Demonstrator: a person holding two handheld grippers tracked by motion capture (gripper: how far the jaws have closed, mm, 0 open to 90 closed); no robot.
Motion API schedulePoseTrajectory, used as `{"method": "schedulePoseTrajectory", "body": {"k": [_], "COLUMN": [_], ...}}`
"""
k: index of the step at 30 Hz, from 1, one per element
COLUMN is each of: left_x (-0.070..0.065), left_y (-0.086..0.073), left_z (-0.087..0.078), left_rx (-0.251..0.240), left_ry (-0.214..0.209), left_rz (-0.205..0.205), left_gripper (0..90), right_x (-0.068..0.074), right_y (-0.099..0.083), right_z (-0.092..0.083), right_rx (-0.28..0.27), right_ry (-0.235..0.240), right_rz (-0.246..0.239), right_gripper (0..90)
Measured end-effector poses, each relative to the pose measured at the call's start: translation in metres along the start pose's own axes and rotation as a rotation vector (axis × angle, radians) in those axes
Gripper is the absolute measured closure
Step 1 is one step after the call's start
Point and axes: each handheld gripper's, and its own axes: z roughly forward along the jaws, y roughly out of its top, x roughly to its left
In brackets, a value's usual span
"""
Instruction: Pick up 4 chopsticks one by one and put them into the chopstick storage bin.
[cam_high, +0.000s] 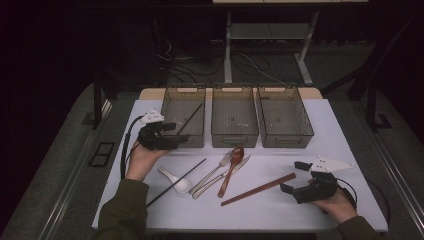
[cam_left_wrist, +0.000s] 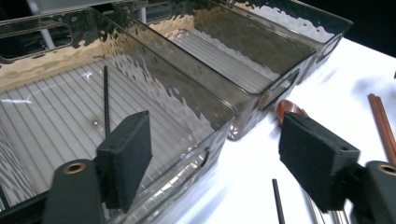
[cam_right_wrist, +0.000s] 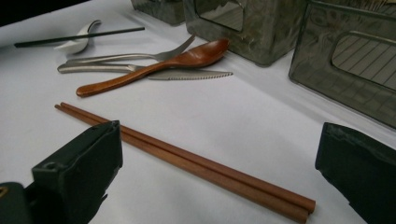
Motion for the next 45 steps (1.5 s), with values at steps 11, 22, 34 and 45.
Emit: {"method": "schedulePoseTrajectory", "body": {"k": [11, 22, 34, 45], "left_x": [-0.019, -0.029, -0.041, -0.042], "left_y": [-0.022, -0.044, -0.065, -0.084], "left_z": [-0.01, -0.025, -0.036, -0.048], "left_rx": [-0.004, 0.01, 0.029, 0.075], "left_ry": [-0.011, -0.017, -0.026, -0.067], "left_rz": [0.012, 0.051, 0.088, 0.083], "left_gripper": [20.5, 15.3, 15.5, 33.5], "right_x": [-0.003, -0.001, 0.0, 0.0], "right_y": [0.001, 0.0, -0.002, -0.002], "right_z": [0.001, -0.001, -0.003, -0.003], "right_rx": [-0.002, 0.002, 0.013, 0.015], "right_ry": [-0.013, -0.036, -0.042, -0.048], "right_rz": [0.014, 0.011, 0.012, 0.011], "right_gripper": [0.8, 0.8, 0.8, 0.8]}}
